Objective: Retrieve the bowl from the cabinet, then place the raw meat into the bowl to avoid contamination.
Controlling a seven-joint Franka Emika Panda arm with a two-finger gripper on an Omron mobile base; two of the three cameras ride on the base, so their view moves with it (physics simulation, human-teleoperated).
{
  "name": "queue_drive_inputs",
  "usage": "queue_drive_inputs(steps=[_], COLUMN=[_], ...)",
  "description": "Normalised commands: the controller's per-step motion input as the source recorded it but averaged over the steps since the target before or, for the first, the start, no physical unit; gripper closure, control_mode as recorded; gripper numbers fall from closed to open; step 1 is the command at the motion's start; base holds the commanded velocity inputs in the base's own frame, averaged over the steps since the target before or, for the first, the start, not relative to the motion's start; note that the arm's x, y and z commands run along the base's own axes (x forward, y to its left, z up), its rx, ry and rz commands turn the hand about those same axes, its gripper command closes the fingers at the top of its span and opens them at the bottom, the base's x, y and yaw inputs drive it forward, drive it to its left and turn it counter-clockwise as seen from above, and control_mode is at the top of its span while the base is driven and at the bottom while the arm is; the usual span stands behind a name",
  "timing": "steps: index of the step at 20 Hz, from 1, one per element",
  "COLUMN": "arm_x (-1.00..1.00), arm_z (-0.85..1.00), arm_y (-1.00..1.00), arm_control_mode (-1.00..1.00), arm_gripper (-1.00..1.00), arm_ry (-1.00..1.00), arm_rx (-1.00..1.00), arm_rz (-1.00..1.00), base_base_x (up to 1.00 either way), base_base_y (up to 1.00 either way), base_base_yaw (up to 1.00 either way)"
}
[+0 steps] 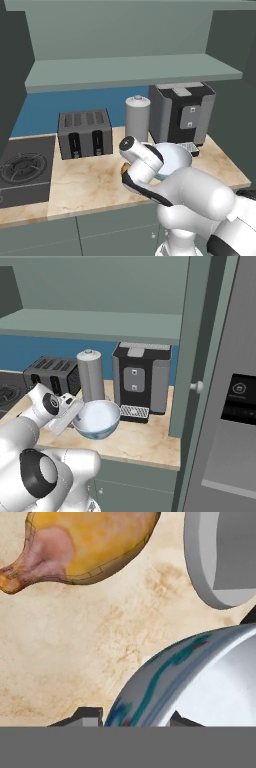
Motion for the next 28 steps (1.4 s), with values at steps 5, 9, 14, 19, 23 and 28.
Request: queue_drive_inputs(steps=[5, 9, 14, 19, 23, 28], arm_x=[0.00, 0.00, 0.00, -0.02, -0.06, -0.12], arm_z=[0.00, 0.00, 0.00, 0.00, 0.34, 0.66], arm_y=[0.00, 0.00, 0.00, 0.07, 0.22, 0.20], arm_control_mode=[-1.00, -1.00, -1.00, -1.00, -1.00, -1.00], arm_gripper=[-1.00, -1.00, -1.00, -1.00, -1.00, -1.00], arm_ry=[0.00, 0.00, 0.00, 0.00, -0.04, -0.05], arm_rx=[0.00, 0.00, 0.00, 0.00, 0.00, 0.00], arm_rz=[-0.01, 0.00, 0.00, 0.00, 0.00, -0.02], base_base_x=[0.00, 0.00, 0.00, 0.00, 0.00, 0.00], base_base_y=[0.00, 0.00, 0.00, 0.00, 0.00, 0.00], base_base_yaw=[0.00, 0.00, 0.00, 0.00, 0.00, 0.00])
